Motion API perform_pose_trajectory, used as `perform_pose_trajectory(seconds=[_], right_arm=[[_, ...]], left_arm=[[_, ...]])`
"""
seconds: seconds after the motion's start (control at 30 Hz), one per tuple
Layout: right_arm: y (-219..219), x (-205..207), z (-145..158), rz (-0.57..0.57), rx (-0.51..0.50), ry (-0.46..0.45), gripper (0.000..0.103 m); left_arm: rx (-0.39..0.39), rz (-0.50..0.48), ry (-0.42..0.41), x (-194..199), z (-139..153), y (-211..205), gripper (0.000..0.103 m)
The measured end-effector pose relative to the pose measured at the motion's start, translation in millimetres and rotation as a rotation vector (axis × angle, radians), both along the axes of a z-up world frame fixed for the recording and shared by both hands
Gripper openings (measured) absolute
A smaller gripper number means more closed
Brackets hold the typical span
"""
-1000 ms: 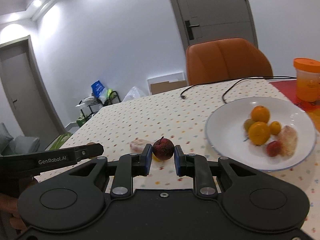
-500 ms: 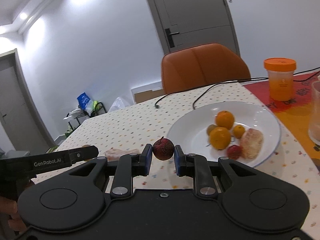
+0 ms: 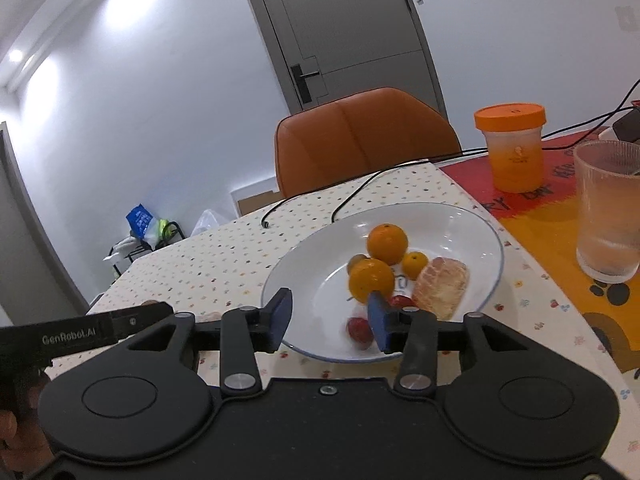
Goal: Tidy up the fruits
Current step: 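Carry the green fruit and the red plum over the white bowl, then open the left tool over the bowl while the right tool releases the plum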
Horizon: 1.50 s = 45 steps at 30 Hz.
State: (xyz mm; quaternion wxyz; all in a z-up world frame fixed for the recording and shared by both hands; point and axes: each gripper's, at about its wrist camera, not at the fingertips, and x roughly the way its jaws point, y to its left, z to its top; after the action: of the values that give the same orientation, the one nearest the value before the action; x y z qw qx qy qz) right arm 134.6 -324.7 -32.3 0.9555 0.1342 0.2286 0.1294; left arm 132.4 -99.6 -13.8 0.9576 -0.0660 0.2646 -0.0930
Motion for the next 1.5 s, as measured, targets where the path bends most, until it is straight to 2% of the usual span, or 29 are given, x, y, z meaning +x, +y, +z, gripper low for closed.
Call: perform_pose_trajectory(seconds=[0.53,0.83,1.03,1.23,1.33,1.5], right_arm=[[-33,-10,-2,-0.034,0.037,0.003,0.044],[-42,-15,-2,-0.043,0.059,-0.001,0.044],[-45,-16,-2,-0.043,0.067,-0.003,0.047],[-44,-17,-2,-0.041,0.069,0.000,0.048],[-40,-16,-1,-0.037,0.067,0.000,0.053],[-30,-16,0,-0.023,0.054,0.000,0.057]], left_arm=[[0.038,-0.064,-0.015,19,6,-39,0.022],[0.073,-0.105,-0.055,30,16,-64,0.022],[0.086,-0.094,-0.088,37,31,-71,0.024],[0.078,-0.075,-0.070,36,31,-64,0.025],[0.071,-0.056,-0.061,33,31,-56,0.028],[0.065,-0.030,-0.055,29,31,-39,0.040]])
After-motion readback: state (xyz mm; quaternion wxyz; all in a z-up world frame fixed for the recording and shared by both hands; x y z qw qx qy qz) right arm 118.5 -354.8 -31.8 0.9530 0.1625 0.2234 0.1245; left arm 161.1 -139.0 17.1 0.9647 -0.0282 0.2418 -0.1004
